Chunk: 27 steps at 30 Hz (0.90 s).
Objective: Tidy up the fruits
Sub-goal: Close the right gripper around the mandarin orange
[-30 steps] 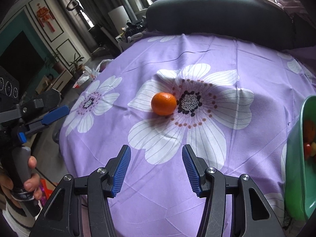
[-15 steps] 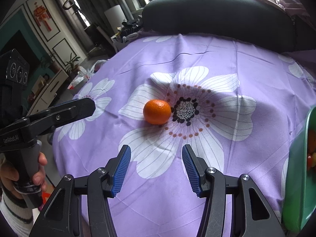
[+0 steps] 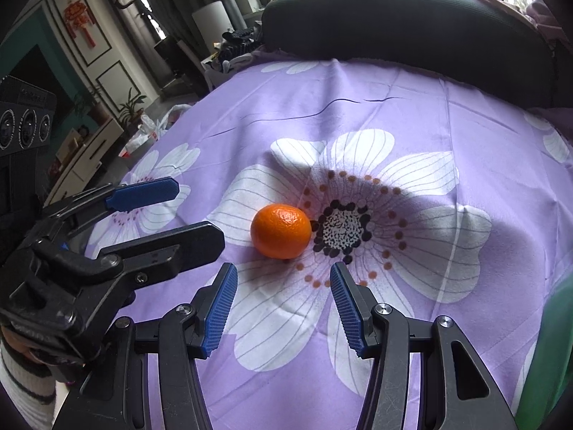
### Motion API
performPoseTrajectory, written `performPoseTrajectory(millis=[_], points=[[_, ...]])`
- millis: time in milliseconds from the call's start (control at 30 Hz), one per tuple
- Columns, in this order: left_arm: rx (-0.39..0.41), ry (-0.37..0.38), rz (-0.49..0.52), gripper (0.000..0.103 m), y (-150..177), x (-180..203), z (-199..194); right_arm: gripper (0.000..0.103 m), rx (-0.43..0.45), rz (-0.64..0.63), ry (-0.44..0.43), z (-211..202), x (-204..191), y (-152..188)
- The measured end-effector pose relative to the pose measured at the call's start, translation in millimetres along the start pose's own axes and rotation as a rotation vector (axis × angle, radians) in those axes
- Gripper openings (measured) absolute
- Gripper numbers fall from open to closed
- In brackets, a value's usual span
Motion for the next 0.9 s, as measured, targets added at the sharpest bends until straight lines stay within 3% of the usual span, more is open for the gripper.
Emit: performPoseTrajectory(millis=[300,667,733,900], points=[[-0.082,0.06,-0.024,0.058,-9.1,-3.1,35.5,0.055,-0.015,0.013,-0.045,20.1,4.2,-9.8],[-0.146,0.136,-0.073,0.046,-8.3,-8.9,52.4,0.054,-0.023,-0.026,-0.044,34.7,1.1,-20.3],[-0.147,0.133,-0.078,0.046,-8.7,-9.2,52.9,0.049,-0.027,-0.021,-0.069,37.5,0.5,-21.8],[-0.145,0.116,-0.074,0.045,-7.8,-9.2,49.7,0.047,-0.015,-0.025,-0.077,36.5,-1.6,-23.2]])
Point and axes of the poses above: each gripper's, at about its wrist camera, not at the fingertips, and z roughly the way its jaws point, x to its right, y to its underside, the point moved 9 cm from there along z, roughly the way its jaws point, and after that the axes turned 14 degrees about -x, right-handed, at the moved point
